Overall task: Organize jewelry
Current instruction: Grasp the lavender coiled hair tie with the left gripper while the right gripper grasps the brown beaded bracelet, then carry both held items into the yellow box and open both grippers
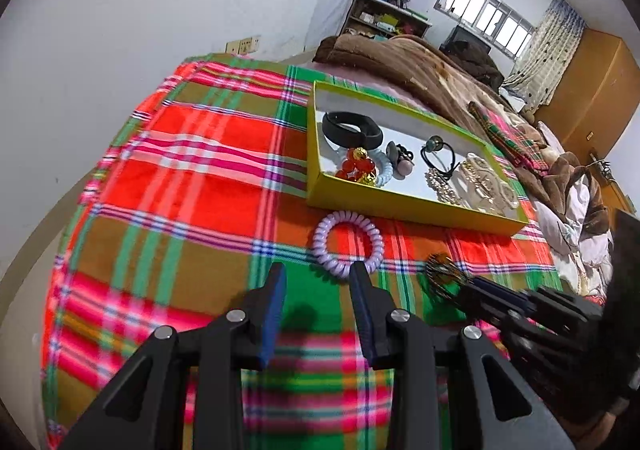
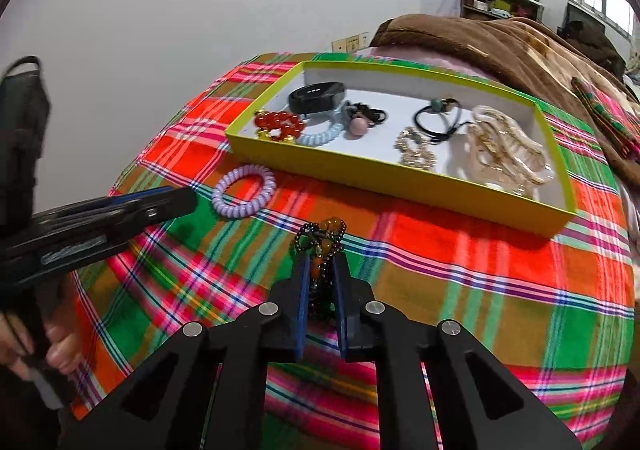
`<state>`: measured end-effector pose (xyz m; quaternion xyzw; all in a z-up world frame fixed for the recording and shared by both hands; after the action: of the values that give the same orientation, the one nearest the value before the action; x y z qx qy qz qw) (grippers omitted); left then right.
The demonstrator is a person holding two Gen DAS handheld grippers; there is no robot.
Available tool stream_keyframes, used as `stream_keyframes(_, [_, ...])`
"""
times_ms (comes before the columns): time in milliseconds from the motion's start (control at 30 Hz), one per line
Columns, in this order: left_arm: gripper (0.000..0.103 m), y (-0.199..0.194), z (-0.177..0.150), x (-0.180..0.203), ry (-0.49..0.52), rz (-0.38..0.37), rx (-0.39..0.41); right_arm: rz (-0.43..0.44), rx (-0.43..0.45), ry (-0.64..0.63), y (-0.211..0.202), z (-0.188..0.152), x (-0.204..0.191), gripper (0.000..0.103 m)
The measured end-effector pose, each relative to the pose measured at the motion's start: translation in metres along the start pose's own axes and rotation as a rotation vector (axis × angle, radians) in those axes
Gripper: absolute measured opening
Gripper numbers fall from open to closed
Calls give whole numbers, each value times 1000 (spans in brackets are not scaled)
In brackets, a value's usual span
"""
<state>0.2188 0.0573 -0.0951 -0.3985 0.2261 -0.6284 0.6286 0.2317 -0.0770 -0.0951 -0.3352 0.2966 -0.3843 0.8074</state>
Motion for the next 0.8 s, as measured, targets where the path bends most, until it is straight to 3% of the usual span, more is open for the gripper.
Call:
stream_keyframes(167, [34,20,3,3,-10,42,-21,3,12,16,-8,-1,12,11])
stream_keyframes(367, [34,25,7,9,49,141,0,17,25,42,-13,-1,20,11])
stream_keyframes(467, [20,28,7,14,110,207,11,17,34,46,-17,0,22,11])
stream_keyframes(533, [17,27,6,15,135,231,21,16,37,49,-19,0,24,11])
stream_keyframes(567, [12,27,5,15,143,234,23,16,39,51,-20,0,24,11])
stream_keyframes(700, [10,24,3,17,149,215,19,12,51,53,-28,1,26,11])
stream_keyframes(800, [9,17,0,21,142,177,22,11,63,52,-37,2,27,3])
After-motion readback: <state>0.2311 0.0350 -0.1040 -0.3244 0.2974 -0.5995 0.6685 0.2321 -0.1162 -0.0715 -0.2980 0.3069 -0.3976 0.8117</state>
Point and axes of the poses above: each gripper's, at about its wrist camera, not at the fingertips, and y roughly the way its jaws point, x to its right, z to its top, the point moved 10 cm from there along y, roughly the way its jaws point, and after that the axes turned 6 degrees about z, right-handed, at the moved point
